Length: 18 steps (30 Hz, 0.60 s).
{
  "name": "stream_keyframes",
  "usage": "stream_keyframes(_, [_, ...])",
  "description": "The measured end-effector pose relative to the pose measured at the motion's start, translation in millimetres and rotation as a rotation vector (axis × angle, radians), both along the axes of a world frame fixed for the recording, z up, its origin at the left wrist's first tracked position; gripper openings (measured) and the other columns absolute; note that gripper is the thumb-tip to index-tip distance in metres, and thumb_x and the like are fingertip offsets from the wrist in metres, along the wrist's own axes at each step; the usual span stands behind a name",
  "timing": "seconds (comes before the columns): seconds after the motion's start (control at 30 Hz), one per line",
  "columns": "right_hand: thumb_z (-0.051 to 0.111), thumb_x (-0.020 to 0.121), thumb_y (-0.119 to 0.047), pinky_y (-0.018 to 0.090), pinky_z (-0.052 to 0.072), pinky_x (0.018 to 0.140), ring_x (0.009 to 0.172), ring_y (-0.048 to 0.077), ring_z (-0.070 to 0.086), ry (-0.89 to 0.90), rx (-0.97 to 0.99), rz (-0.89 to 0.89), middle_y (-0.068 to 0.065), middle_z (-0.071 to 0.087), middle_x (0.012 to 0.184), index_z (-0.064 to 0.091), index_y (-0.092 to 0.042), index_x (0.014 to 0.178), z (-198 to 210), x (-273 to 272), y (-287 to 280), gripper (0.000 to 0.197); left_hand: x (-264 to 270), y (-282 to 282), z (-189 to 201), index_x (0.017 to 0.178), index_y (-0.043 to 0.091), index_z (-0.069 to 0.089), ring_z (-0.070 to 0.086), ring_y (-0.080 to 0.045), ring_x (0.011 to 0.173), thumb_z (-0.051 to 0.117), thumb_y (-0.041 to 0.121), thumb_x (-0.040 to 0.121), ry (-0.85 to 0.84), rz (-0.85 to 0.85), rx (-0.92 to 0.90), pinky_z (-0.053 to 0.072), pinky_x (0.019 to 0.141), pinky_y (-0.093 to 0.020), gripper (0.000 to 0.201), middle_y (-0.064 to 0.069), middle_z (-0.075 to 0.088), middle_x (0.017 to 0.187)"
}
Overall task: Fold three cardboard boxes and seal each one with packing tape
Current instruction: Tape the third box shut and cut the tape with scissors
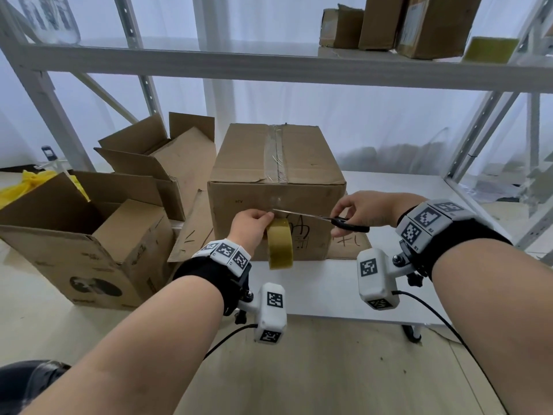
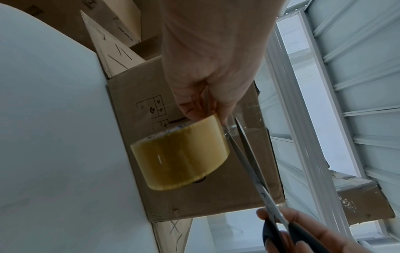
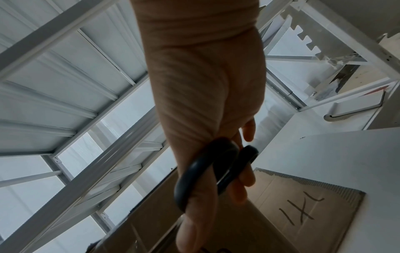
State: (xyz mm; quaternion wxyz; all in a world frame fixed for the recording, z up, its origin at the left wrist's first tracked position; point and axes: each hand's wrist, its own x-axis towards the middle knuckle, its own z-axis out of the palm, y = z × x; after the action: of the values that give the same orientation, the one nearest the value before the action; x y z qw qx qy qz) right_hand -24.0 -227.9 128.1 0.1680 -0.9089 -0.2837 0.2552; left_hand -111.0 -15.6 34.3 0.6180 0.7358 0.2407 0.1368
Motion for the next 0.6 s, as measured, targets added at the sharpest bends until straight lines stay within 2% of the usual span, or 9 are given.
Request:
stream_keyframes(0.1, [0.08,0.074,-0.039,0.028,0.041,0.075,0.077,0.009,0.056,0.013,-0.009,0.007,-0.004,0.063,0.084,0.065,-0.023,0.108,2,6,1,0.04,-2,2,0,0.081,0.014,0.06,0.056,-0.016,0.069,0.058,0.02,0.094,-0.004,-0.041,0.0,0.045,0.058,-0.023,0.015,-0.004,0.06,0.078])
stream_keyframes(0.33, [0.079,0.076,-0.034,0.024,0.042,0.075,0.08,0.011,0.059,0.108,-0.014,0.006,0.001,0.066,0.089,0.065,-0.025,0.106,-2,17,-2,0.035,-10,8,6,0.096,0.011,0.063,0.055,-0.015,0.073,0.057,0.022,0.095,0.025,-0.142,-0.046,0.044,0.061,-0.023,0.013,-0.003,0.06,0.082])
stream_keyframes(0.43, [0.078,0.076,-0.032,0.023,0.043,0.075,0.08,0.011,0.059,0.133,0.007,0.008,0.002,0.066,0.09,0.064,-0.023,0.107,-3,16,2,0.035,-11,9,9,0.096,0.011,0.063,0.055,-0.016,0.074,0.057,0.022,0.095,0.045,-0.159,-0.042,0.045,0.062,-0.024,0.013,-0.004,0.061,0.082])
stream_keyframes(0.47, [0.078,0.076,-0.034,0.024,0.044,0.077,0.082,0.011,0.06,0.125,0.016,0.019,0.002,0.067,0.092,0.064,-0.023,0.108,-4,16,6,0.037,-11,9,9,0.094,0.011,0.063,0.055,-0.016,0.073,0.057,0.022,0.095,0.051,-0.158,-0.037,0.045,0.061,-0.024,0.012,-0.004,0.06,0.082])
stream_keyframes(0.53, [0.079,0.073,-0.04,0.031,0.048,0.089,0.091,0.014,0.062,0.078,0.016,0.059,0.001,0.068,0.099,0.065,-0.026,0.108,-8,14,18,0.04,-10,9,8,0.091,0.009,0.062,0.054,-0.016,0.068,0.058,0.02,0.094,0.053,-0.155,-0.041,0.045,0.057,-0.022,0.012,-0.006,0.059,0.079])
stream_keyframes(0.6, [0.08,0.071,-0.044,0.036,0.047,0.098,0.093,0.014,0.061,0.04,0.007,0.083,0.001,0.068,0.102,0.066,-0.027,0.107,-11,14,25,0.041,-10,10,7,0.091,0.008,0.061,0.053,-0.015,0.065,0.058,0.019,0.094,0.048,-0.15,-0.052,0.045,0.054,-0.021,0.012,-0.007,0.058,0.078])
